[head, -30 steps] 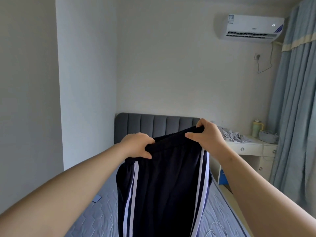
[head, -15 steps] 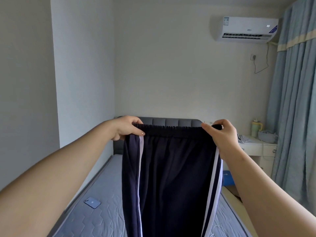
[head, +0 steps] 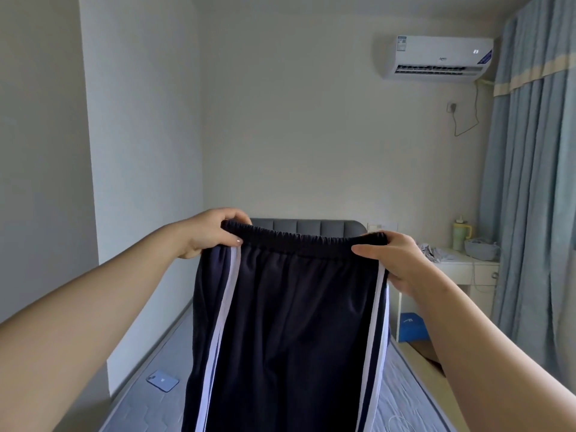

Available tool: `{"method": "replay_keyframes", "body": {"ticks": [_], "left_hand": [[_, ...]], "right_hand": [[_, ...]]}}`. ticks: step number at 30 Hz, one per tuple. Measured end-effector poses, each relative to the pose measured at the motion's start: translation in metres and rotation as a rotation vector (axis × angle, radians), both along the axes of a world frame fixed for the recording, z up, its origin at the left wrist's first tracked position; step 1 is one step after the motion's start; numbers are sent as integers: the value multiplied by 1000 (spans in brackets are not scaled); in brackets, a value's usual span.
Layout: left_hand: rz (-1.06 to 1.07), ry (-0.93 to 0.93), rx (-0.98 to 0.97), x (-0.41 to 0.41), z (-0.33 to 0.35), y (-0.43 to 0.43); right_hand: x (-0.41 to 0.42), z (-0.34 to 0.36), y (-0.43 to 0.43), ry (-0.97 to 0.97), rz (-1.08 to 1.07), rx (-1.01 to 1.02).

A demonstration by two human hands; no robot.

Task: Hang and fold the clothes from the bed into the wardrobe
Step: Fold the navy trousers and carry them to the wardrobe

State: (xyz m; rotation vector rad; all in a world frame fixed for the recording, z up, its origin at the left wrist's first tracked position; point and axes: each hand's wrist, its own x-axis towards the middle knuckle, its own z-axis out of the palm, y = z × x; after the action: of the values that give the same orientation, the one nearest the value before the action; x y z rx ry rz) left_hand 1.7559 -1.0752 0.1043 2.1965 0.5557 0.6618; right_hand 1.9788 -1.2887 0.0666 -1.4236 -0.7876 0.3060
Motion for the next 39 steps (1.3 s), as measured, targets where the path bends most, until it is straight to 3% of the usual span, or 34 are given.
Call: {"method": "replay_keyframes", "body": {"ticks": [4, 8, 10, 16, 19, 21, 26, 29, 33, 36, 39], "left_hand": [[-63, 164, 326, 3, 3, -7], [18, 448, 121, 2, -1, -2], [132, 516, 153, 1, -5, -1], [229, 73, -123, 7, -6, -5], [162, -185, -314, 1, 1, -5], [60, -261, -430, -7, 6, -3], [-27, -265, -389, -16, 8, -1], [-39, -262, -340, -17, 10, 1], [-97, -239, -309, -26, 19, 4], [-128, -159, -245, -33, 26, 4], [-95, -13, -176, -38, 31, 5]], "right_hand": [[1, -2, 7, 19, -193, 104], [-6, 1, 9, -65, -175, 98], [-11, 2, 10, -109, -134, 54], [-11, 5, 3, -42, 16, -69], [-10, 13, -7, -28, 152, -191], [-9, 20, -11, -43, 220, -237], [-8, 21, -15, 30, 401, -153], [-10, 16, -16, 13, 490, -232], [-12, 15, -11, -51, 332, -276], [-12, 19, -7, -97, 189, -176], [-11, 23, -4, -63, 177, -72]]}}
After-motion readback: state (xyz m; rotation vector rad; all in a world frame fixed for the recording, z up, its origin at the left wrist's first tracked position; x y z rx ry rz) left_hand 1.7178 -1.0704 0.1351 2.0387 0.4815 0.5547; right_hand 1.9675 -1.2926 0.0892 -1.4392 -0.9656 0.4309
